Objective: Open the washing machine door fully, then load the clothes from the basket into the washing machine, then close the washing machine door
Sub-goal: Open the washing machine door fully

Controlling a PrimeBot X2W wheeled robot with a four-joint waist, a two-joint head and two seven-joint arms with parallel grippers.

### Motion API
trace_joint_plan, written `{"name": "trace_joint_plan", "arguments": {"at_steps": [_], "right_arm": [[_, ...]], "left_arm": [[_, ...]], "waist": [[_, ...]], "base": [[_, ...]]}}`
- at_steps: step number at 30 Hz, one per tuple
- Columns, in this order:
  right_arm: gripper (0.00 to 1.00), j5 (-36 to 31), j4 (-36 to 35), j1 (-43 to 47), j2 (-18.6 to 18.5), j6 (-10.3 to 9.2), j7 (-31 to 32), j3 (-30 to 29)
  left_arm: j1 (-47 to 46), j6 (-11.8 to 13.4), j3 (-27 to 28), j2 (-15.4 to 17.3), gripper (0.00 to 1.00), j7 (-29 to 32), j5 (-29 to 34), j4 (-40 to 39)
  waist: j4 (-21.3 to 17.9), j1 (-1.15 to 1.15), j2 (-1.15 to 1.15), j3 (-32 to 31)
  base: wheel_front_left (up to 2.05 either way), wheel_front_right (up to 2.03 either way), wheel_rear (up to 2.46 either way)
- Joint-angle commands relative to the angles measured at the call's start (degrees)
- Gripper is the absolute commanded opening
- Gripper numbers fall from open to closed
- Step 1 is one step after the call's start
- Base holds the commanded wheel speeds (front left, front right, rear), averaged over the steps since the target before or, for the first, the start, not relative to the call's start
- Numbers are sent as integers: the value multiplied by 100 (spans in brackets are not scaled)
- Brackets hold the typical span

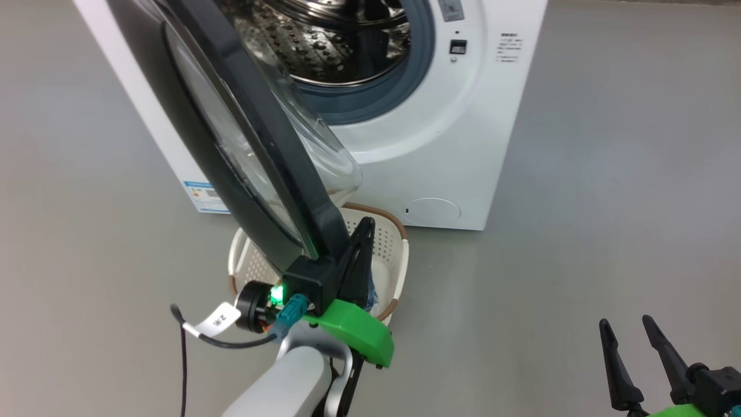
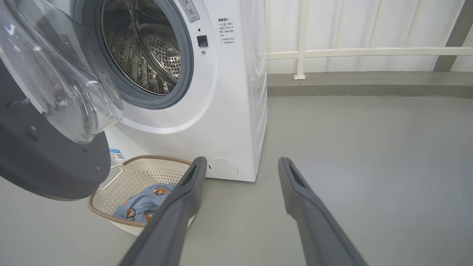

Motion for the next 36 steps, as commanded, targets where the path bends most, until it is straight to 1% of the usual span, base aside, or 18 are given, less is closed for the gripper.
{"name": "trace_joint_plan", "arguments": {"at_steps": [1, 12, 13, 21, 26, 30, 36], "right_arm": [[100, 0, -152, -173, -121, 51, -28, 162], [100, 70, -115, -237, -214, 51, -28, 232], [100, 70, -115, -237, -214, 51, -28, 232], [100, 29, -150, -183, -229, 51, -28, 168], [100, 20, -162, -150, -234, 51, -28, 150], [100, 5, -164, -154, -212, 51, -28, 192], [100, 7, -159, -171, -238, 51, -28, 311]], "left_arm": [[12, 237, 291, 388, 0, 35, 10, -71], [215, 455, 219, 544, 0, 43, 111, -589], [215, 455, 219, 544, 0, 43, 111, -589], [368, 613, 204, 670, 0, 54, 156, -879], [466, 697, 273, 803, 0, 39, 147, -962], [562, 797, 381, 983, 0, 33, 136, -1020], [708, 964, 588, 1295, 0, 47, 101, -1179]], "waist": [[201, 0, 0, 10], [808, 0, 0, 69], [808, 0, 0, 69], [1376, 0, 0, 82], [1696, 0, 0, 48], [1814, 0, 0, 2], [1831, 0, 0, 0]], "base": [[0, 0, 0], [0, 0, 0], [0, 0, 0], [0, 0, 0], [0, 0, 0], [0, 0, 0], [0, 0, 0]]}}
